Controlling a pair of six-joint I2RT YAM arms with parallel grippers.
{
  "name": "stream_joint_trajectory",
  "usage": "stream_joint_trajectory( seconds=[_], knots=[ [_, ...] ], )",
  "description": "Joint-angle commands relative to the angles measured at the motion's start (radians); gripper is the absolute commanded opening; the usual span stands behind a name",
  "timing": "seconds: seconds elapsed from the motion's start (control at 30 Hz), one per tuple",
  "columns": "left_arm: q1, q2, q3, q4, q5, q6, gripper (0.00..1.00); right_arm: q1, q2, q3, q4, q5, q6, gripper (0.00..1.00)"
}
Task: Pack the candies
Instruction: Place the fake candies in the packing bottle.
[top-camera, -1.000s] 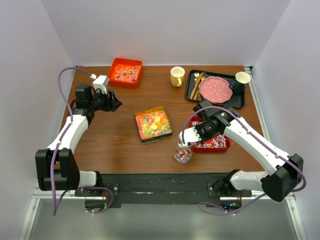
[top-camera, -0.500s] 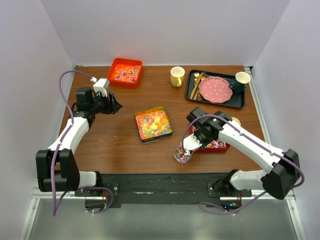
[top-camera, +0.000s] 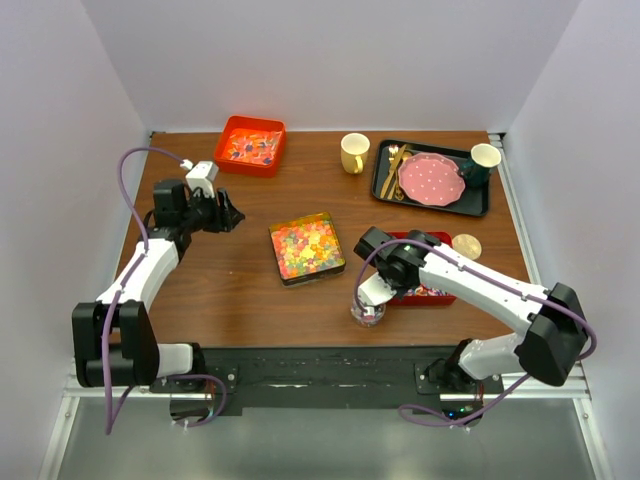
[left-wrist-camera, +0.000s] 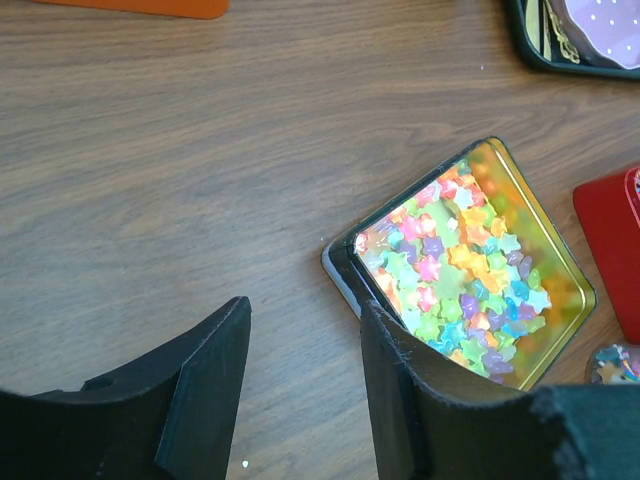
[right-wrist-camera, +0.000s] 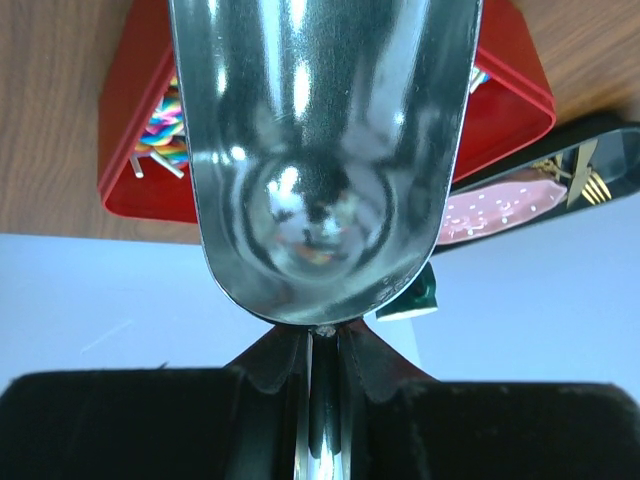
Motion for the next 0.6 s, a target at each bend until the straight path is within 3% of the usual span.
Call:
stream_joint_trajectory(
  seconds=[0.0, 0.23, 0.43, 0.53, 0.57],
  knots=[
    [-0.003, -0.038, -0.010, 0.047, 0.010, -0.018, 0.52, 0.009, -0.012, 0.031, -0.048, 0.088, -0.005, 0.00],
    [-0.005, -0.064, -0.038, 0.049, 0.042, -0.039, 0.53, 0.008, -0.038, 0.142, -0.098, 0.018, 0.007, 0.00],
    [-0.003, -0.096, -0.104, 0.099, 0.134, -0.095, 0.54, -0.006, 0.147, 0.361, -0.074, -0.087, 0.248, 0.00],
    [-0.003, -0.113, -0.137, 0.171, 0.262, -0.151, 0.54, -0.008, 0.207, 0.410, 0.020, -0.110, 0.293, 0.00],
    [-0.006, -0.116, -0.162, 0.213, 0.368, -0.180, 0.54, -0.008, 0.238, 0.430, 0.071, -0.119, 0.311, 0.00]
  ],
)
